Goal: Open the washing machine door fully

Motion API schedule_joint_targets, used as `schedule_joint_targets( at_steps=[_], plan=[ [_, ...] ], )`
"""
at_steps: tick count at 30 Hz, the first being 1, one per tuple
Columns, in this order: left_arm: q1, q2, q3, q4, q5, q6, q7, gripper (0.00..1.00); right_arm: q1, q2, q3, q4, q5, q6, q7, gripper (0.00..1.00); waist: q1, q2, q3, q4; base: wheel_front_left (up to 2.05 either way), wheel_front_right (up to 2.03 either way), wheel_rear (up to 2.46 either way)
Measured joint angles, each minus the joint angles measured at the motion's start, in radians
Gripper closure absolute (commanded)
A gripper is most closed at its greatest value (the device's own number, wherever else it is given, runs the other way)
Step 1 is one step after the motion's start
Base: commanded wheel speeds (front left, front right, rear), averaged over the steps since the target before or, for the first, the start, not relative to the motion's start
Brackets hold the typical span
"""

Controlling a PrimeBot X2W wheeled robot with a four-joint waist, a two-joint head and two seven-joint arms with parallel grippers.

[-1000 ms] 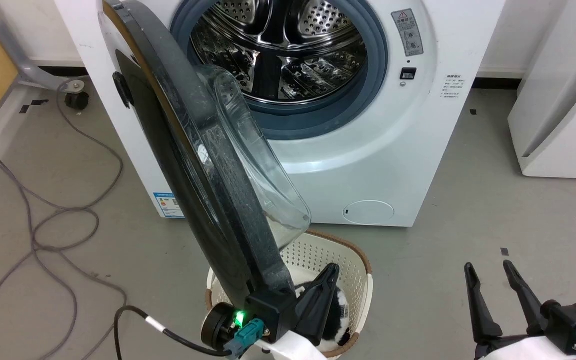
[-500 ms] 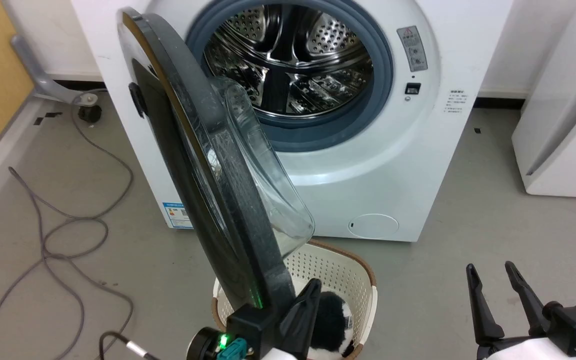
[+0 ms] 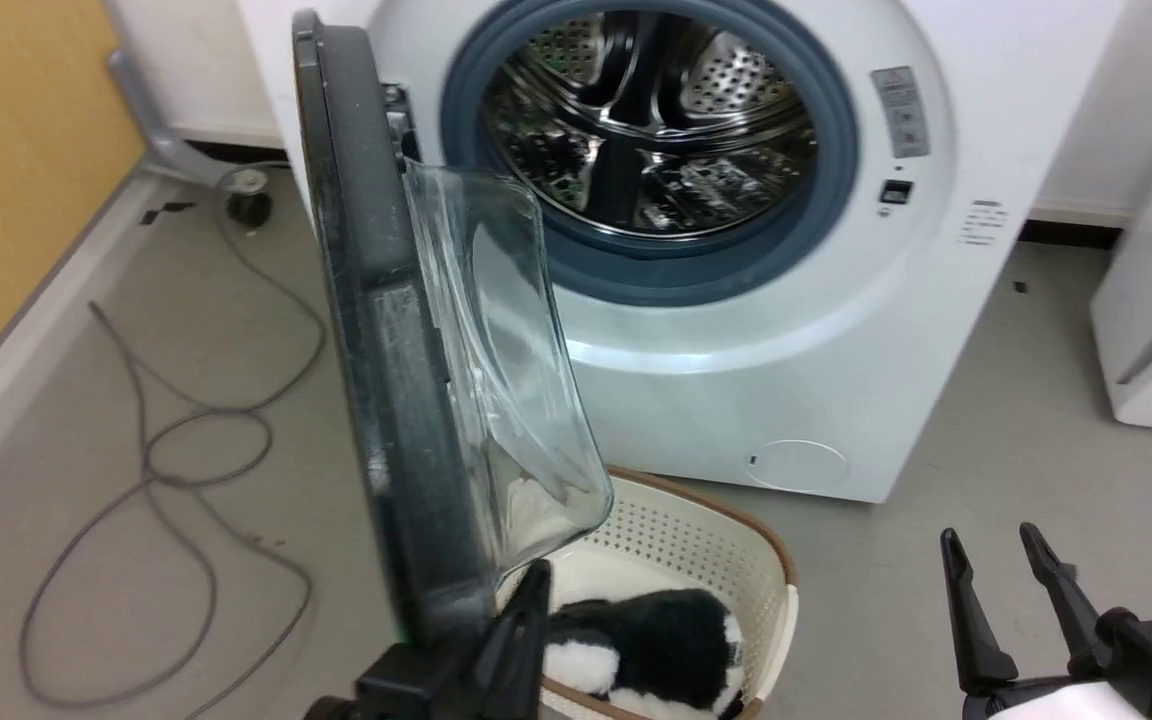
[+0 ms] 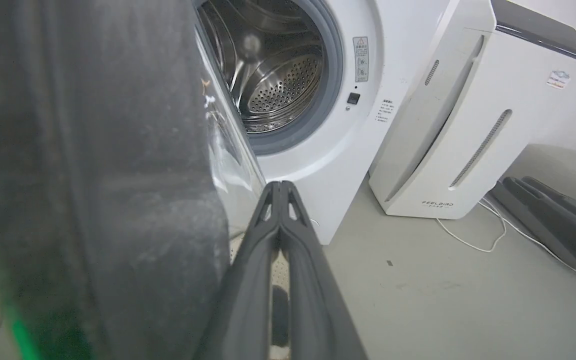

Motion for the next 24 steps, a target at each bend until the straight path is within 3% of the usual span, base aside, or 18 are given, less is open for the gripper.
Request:
schedule_joint_targets(
  at_steps=[8,14,24],
  plan=[
    [0.019,0.019,0.078,-0.055,0.008,0.057,-0.048,1.00,0.001,0.000,-0.010,-0.025,0.000,0.000,0.000,0.00,0.0000,0.0000,0.013,0.059,0.00,0.00,0.00],
    [0.019,0.065,0.179,-0.051,0.005,0.090,-0.068,1.00,0.001,0.000,-0.013,-0.033,0.000,0.000,0.001,0.00,0.0000,0.0000,0.032,0.082,0.00,0.00,0.00],
    [-0.050,0.143,0.379,0.104,-0.079,0.079,-0.152,1.00,-0.010,0.000,-0.007,-0.057,0.000,0.000,0.007,0.00,0.0001,0.0000,0.072,0.080,0.00,0.00,0.00]
  ],
)
